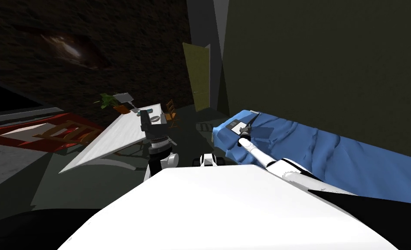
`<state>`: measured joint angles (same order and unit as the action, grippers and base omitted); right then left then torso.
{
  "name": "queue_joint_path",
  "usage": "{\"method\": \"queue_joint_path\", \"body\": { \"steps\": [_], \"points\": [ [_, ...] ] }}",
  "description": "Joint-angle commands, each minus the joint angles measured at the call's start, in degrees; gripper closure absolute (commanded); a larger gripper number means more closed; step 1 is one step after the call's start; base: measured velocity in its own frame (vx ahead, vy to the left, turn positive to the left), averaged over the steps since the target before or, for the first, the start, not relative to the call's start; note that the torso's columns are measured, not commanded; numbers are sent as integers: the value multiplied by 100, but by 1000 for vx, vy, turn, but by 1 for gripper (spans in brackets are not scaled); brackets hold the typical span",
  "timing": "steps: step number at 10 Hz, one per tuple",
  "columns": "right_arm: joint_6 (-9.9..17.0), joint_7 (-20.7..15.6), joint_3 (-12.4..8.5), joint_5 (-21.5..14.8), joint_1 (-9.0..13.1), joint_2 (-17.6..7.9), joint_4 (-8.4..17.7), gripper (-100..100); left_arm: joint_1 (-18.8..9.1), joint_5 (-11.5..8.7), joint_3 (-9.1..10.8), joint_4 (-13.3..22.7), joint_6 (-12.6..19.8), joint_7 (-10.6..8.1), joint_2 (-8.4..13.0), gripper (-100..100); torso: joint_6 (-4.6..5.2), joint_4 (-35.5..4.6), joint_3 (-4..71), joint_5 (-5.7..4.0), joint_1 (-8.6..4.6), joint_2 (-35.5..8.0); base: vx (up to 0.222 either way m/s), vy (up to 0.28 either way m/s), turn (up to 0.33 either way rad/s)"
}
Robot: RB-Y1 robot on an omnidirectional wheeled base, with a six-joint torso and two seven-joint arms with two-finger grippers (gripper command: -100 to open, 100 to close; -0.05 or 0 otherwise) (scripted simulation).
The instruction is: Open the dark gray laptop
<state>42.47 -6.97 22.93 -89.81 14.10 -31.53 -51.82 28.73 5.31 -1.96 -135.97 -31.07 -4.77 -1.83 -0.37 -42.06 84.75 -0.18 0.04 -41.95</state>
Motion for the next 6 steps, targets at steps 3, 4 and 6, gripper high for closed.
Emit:
{"method": "queue_joint_path", "body": {
  "steps": [3, 4, 6],
  "points": [
    [-203, -53, -860, -248, -519, 311, -366, -100, 0, 0, 0, 0, 0, 0, 0, 0, -2, 3, 2, -6, -11, 6, -8, -24, 277],
    [-203, -53, -1028, -248, -519, 311, -366, -100, 2, 0, 1, -1, 0, 0, 0, 0, 25, -4, 4, 6, -11, 3, -2, 6, -35],
    [-356, -96, -1373, -463, -929, 556, -670, -100, 1, 0, 0, 0, 0, 0, 0, 0, 28, -21, -17, 17, 0, -31, -9, -21, 393]
  ]
}}
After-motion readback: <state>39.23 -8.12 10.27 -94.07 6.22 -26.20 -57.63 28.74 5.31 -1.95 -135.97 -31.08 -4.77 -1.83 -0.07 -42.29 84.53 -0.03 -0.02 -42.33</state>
